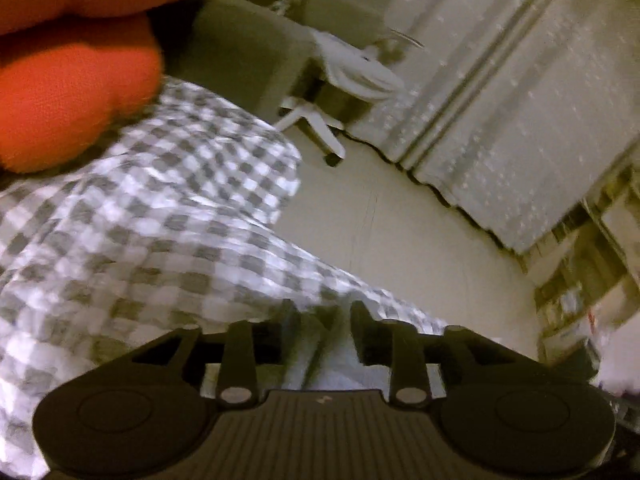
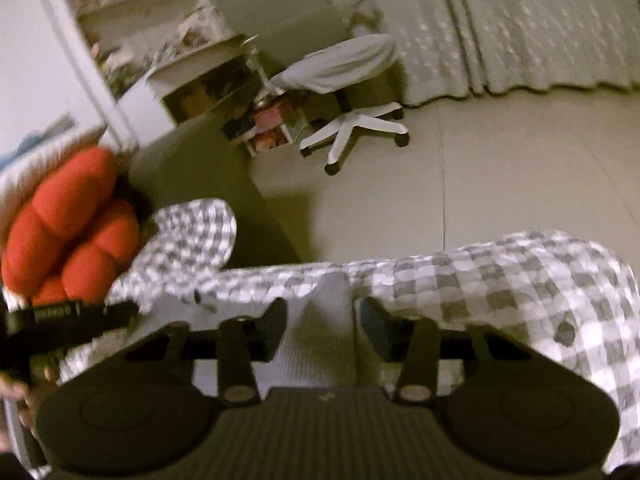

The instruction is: Fold clothes

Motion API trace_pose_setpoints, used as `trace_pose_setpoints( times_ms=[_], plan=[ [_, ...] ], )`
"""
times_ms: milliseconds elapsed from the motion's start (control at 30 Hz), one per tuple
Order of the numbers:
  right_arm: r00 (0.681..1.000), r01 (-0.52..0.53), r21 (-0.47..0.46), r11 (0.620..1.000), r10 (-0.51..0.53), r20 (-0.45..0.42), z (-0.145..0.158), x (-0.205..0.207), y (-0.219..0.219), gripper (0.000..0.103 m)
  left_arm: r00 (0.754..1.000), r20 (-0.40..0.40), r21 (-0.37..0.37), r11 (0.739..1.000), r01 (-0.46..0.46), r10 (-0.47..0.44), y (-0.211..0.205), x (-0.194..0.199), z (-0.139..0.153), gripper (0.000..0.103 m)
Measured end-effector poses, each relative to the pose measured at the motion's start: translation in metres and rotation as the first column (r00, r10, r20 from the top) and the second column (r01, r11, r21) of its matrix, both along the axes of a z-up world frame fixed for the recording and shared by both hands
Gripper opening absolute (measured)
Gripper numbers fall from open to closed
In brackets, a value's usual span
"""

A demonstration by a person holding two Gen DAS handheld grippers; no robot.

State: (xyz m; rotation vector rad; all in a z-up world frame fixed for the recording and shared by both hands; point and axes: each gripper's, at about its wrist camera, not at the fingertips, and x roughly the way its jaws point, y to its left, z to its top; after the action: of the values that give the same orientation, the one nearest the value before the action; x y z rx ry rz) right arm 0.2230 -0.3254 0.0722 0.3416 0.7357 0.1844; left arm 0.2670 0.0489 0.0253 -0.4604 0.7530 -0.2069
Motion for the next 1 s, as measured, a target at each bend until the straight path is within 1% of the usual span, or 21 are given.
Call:
trace_pose_setpoints(
  times_ms=[33,133,200,300,333,367,400,467,533,633,700,767,867,900,967,1000],
  plan=[
    [1.000,-0.013,-0.028,1.000,0.013,0.004,0.000,0.000,0.006,0.032,1.000,0.010,0.021,1.000,0.014,-0.014,-0.005,0.000,0.000,0.036],
    [0.998,-0.048,-0.103,0.993,0.050,0.022,-0.002,-0.003,0.021,0.028,0.998,0.036,0.069,0.997,0.039,-0.042,-0.017,0.002,-0.003,0.036],
    [0.997,-0.066,-0.132,0.989,0.071,0.035,-0.004,-0.004,0.028,0.025,0.997,0.057,0.094,0.995,0.046,-0.051,-0.022,0.004,-0.004,0.036],
    [0.995,-0.073,-0.185,0.980,0.084,0.049,-0.007,-0.004,0.034,0.013,0.993,0.085,0.165,0.984,0.062,-0.077,-0.032,0.007,-0.007,0.035],
    [0.995,-0.075,-0.199,0.977,0.088,0.053,-0.008,-0.003,0.034,0.012,0.992,0.089,0.187,0.980,0.072,-0.090,-0.035,0.007,-0.008,0.031],
    [0.994,-0.078,-0.208,0.975,0.092,0.059,-0.008,-0.002,0.035,0.011,0.990,0.091,0.201,0.976,0.084,-0.104,-0.038,0.008,-0.010,0.024],
    [0.993,-0.081,-0.216,0.973,0.098,0.066,-0.009,-0.002,0.036,0.011,0.990,0.087,0.203,0.975,0.095,-0.114,-0.040,0.010,-0.012,0.009],
    [0.992,-0.085,-0.233,0.969,0.105,0.074,-0.010,-0.002,0.037,0.010,0.991,0.078,0.168,0.981,0.097,-0.111,-0.037,0.012,-0.014,0.006],
    [0.991,-0.076,-0.239,0.968,0.099,0.087,-0.010,-0.001,0.037,0.010,0.991,0.100,0.120,0.990,0.076,-0.088,-0.030,0.010,-0.012,0.005],
    [0.989,-0.058,-0.229,0.972,0.087,0.121,-0.008,-0.001,0.034,0.010,0.988,0.142,0.087,0.995,0.054,-0.066,-0.023,0.008,-0.006,0.005],
    [0.991,-0.044,-0.231,0.972,0.072,0.117,-0.008,-0.001,0.034,0.009,0.984,0.168,0.072,0.997,0.041,-0.052,-0.019,0.008,-0.004,0.005],
    [0.992,-0.030,-0.233,0.972,0.057,0.109,-0.010,0.000,0.035,0.009,0.986,0.158,0.074,0.997,0.035,-0.046,-0.020,0.012,-0.010,0.005],
    [0.995,-0.010,-0.236,0.972,0.034,0.097,-0.011,0.000,0.035,0.010,0.993,0.103,0.096,0.995,0.041,-0.051,-0.025,0.018,-0.025,0.006],
    [0.995,-0.003,-0.238,0.971,0.026,0.093,-0.012,0.001,0.035,0.011,0.994,0.097,0.095,0.995,0.035,-0.044,-0.025,0.018,-0.026,0.009],
    [0.996,0.010,-0.240,0.971,0.011,0.085,-0.013,0.001,0.035,0.018,0.995,0.103,0.075,0.997,0.007,-0.015,-0.019,0.015,-0.017,0.011],
    [0.997,0.017,-0.241,0.970,0.003,0.081,-0.014,0.001,0.036,0.027,0.994,0.113,0.072,0.997,-0.013,0.005,-0.016,0.012,-0.010,0.019]
  ],
)
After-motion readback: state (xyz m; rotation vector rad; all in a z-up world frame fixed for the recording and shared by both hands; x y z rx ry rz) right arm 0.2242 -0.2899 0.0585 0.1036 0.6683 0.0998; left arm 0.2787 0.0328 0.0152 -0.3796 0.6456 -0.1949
